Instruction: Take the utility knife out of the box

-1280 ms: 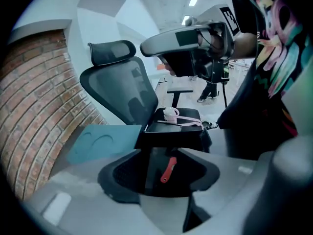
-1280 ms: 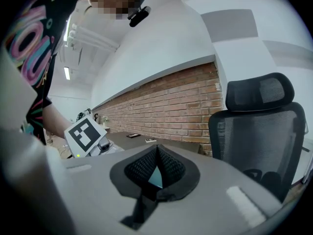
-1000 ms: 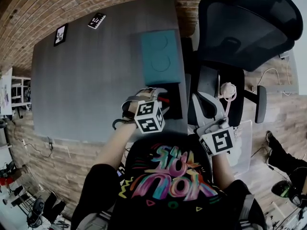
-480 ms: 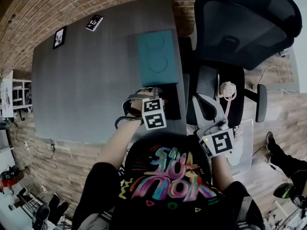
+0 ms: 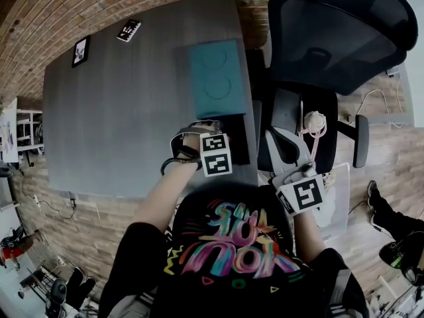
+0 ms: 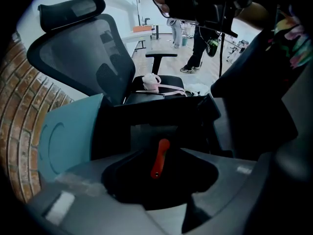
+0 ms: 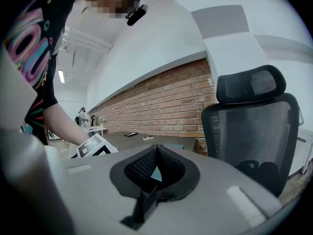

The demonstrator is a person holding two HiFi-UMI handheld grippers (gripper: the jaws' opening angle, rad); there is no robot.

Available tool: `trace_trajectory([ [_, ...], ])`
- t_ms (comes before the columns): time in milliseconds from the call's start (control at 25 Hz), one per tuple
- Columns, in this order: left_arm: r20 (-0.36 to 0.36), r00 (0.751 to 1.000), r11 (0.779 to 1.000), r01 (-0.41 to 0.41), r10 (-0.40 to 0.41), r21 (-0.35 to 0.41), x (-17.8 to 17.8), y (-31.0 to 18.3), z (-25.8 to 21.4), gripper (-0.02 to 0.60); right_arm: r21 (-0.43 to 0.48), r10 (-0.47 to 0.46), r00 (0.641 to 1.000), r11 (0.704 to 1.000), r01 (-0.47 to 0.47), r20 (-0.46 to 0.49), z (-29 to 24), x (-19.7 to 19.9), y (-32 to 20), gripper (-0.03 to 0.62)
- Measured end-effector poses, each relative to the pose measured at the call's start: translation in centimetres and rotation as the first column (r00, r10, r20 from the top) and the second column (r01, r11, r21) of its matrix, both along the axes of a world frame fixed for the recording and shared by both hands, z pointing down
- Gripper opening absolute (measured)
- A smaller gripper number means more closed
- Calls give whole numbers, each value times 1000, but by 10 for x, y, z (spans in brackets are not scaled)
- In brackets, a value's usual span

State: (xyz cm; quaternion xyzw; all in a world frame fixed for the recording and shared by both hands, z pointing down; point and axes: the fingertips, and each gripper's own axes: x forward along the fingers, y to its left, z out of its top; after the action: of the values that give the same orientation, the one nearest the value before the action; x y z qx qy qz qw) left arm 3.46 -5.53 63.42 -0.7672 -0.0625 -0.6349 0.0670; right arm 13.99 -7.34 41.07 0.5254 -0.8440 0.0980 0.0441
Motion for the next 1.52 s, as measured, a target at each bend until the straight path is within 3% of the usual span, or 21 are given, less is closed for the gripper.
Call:
trace_trajectory([
  [600,15,1000,1000,-18,19,-24,0,4,1,176,-14,1,1000,1000,0,5,5,-9,-2,-2],
  [920,36,995,996,-89,89,-7,-3,7,0,60,-14,9,1000,1000,-9,1,4,-8,-2,-2],
  [1000,36,995,996,-90,90,-4,-3,8,1,58,-14,11,1000,1000,-11,0,5,-8,-1,-2],
  [1240,14,996,995,-93,93,17,-2,7,1,57,-20,17,1000,1000,-17,-5,7,-6,2,-2],
  [1520,-49,998,999,-33,33,11,0,2,-5,55,-17,25,1000,1000,-25,-11,4,-2,2,-2],
])
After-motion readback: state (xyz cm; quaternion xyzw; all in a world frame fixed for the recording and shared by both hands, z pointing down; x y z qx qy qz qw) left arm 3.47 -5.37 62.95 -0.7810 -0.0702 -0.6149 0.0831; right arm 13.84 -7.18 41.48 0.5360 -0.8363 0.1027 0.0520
